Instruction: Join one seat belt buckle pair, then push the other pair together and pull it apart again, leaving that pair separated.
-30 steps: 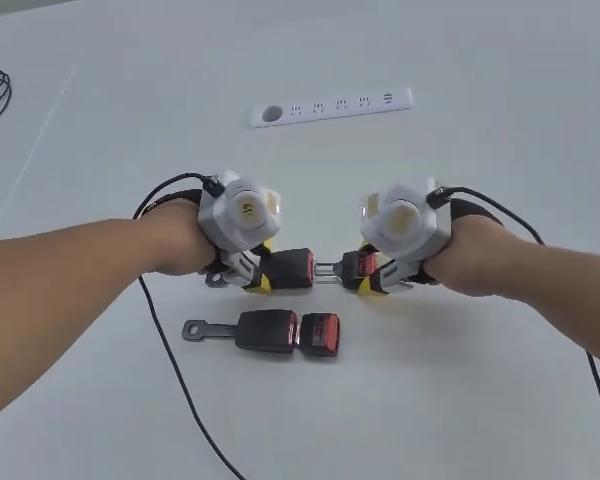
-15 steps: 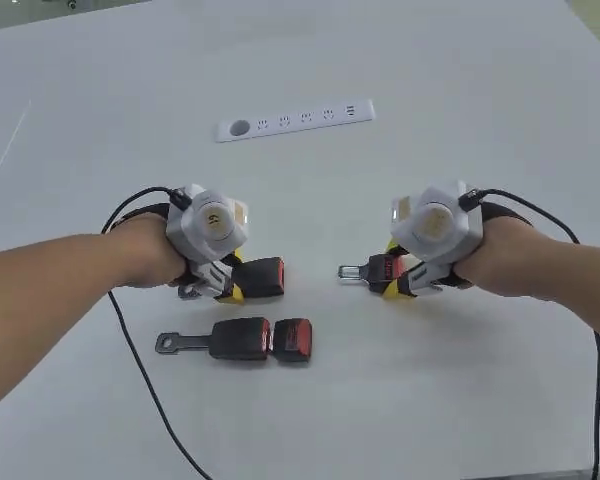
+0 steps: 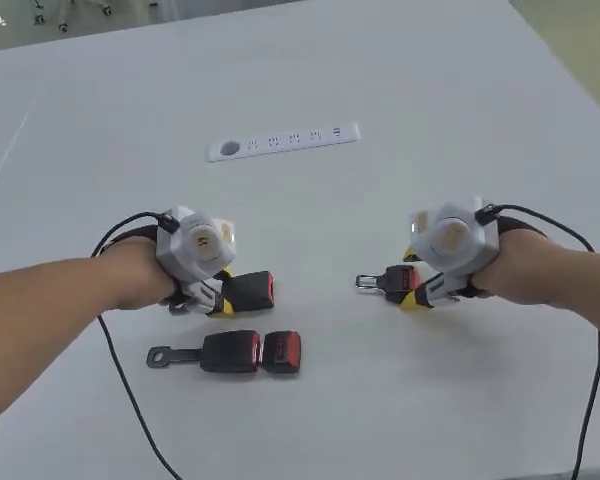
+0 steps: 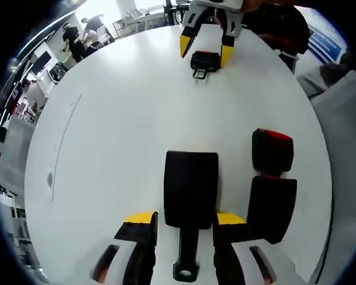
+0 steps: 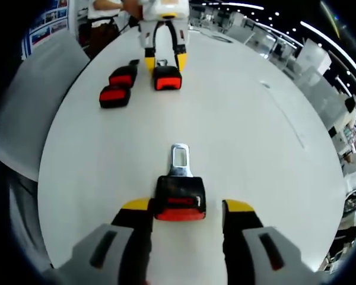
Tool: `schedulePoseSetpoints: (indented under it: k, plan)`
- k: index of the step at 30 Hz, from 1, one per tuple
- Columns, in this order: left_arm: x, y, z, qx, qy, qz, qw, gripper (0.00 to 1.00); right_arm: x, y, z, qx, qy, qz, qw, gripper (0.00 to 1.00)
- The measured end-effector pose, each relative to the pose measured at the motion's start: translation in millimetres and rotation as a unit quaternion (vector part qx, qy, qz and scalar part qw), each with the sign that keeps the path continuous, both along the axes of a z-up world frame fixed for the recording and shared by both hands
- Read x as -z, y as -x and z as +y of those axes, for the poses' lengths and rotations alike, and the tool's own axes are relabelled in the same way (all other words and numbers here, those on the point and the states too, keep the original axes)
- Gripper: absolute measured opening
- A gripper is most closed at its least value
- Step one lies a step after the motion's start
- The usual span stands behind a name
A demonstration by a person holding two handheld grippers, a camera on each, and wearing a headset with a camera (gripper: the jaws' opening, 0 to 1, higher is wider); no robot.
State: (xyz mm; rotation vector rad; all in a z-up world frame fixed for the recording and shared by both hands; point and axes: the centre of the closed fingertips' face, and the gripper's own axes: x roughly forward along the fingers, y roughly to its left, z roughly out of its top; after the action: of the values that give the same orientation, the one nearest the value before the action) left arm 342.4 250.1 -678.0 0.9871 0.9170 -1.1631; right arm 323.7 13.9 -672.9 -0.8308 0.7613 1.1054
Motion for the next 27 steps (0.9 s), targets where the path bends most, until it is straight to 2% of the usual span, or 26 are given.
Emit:
schedulePoseSetpoints:
  k: [1,2,3,5,6,7,8,9,10,11,12,14,15,16,18,19,21,22,23,24,27]
  plan:
    - [0.0,-0.2,0.7,-0.010,0.001,-0.001,0.9999,0.41,-0.1,-1.5,-1.9,0.019,0.000,-0.005,0.9998,0.50]
    - [-0.5,-0.5,3.5,-0.028,-0.002,-0.004,0.9996,0.42,-1.5,-1.0,-2.3,0.023,-0.002,-0.009,0.9997,0.51]
    - [-1.3,-0.4,4.0,-0.025,-0.003,-0.012,0.9996,0.44,-4.5,-1.4,-2.4,0.030,-0.015,-0.010,0.9994,0.51]
    - [-5.6,5.8,6.2,-0.031,0.005,-0.018,0.9994,0.47,-11.8,0.1,-3.1,0.060,-0.038,-0.005,0.9975,0.51]
    - [-12.1,9.1,7.0,-0.042,0.021,-0.016,0.9988,0.48,-17.8,2.2,-5.4,0.071,-0.044,-0.007,0.9965,0.52]
    - [-21.7,6.3,6.7,-0.068,0.045,-0.027,0.9963,0.50,-21.9,3.7,-6.5,0.081,-0.051,-0.007,0.9954,0.54]
    - [-30.1,5.7,8.2,-0.083,0.060,-0.034,0.9941,0.51,-25.3,6.3,-7.7,0.092,-0.058,-0.004,0.9941,0.57]
    - [-43.5,5.8,12.5,-0.094,0.081,-0.054,0.9907,0.52,-29.2,9.7,-8.1,0.100,-0.065,-0.004,0.9929,0.59]
    - [-49.8,9.6,17.0,-0.100,0.089,-0.060,0.9891,0.52,-34.4,16.4,-8.1,0.102,-0.072,-0.007,0.9922,0.60]
    - [-55.2,19.9,24.4,-0.106,0.097,-0.060,0.9877,0.52,-37.1,20.9,-8.6,0.103,-0.074,-0.010,0.9919,0.60]
    - [-59.1,28.8,29.0,-0.109,0.103,-0.065,0.9866,0.53,-40.8,26.4,-8.6,0.120,-0.088,-0.009,0.9889,0.61]
    - [-59.4,51.7,43.8,-0.112,0.103,-0.058,0.9866,0.56,-47.3,35.8,-6.2,0.138,-0.113,-0.008,0.9840,0.63]
    - [-58.9,56.3,47.1,-0.113,0.101,-0.058,0.9867,0.56,-45.6,36.9,-7.7,0.141,-0.117,-0.006,0.9830,0.63]
    - [-59.0,68.8,57.2,-0.120,0.097,-0.063,0.9861,0.56,-45.7,42.0,-8.9,0.148,-0.120,-0.005,0.9816,0.64]
    - [-63.1,88.0,69.5,-0.159,0.119,-0.064,0.9780,0.57,-47.5,53.0,-9.1,0.147,-0.121,-0.008,0.9817,0.66]
    - [-64.0,95.2,72.7,-0.166,0.126,-0.063,0.9761,0.58,-54.0,61.1,-6.2,0.144,-0.127,-0.018,0.9813,0.66]
    - [-65.1,115.1,84.0,-0.181,0.131,-0.060,0.9727,0.63,-57.8,73.4,-4.9,0.141,-0.136,-0.015,0.9805,0.69]
    - [-64.6,129.3,88.1,-0.194,0.141,-0.047,0.9697,0.68,-59.7,77.7,-5.4,0.141,-0.138,-0.017,0.9802,0.71]
    - [-65.7,135.8,91.5,-0.209,0.148,-0.047,0.9656,0.73,-63.8,84.5,-5.0,0.143,-0.144,-0.019,0.9791,0.73]
    - [-68.1,145.0,95.3,-0.226,0.161,-0.047,0.9597,0.75,-65.8,88.7,-4.8,0.145,-0.149,-0.016,0.9780,0.74]
    - [-71.6,163.1,104.1,-0.247,0.175,-0.051,0.9516,0.79,-69.9,100.5,-7.4,0.153,-0.151,-0.020,0.9764,0.80]
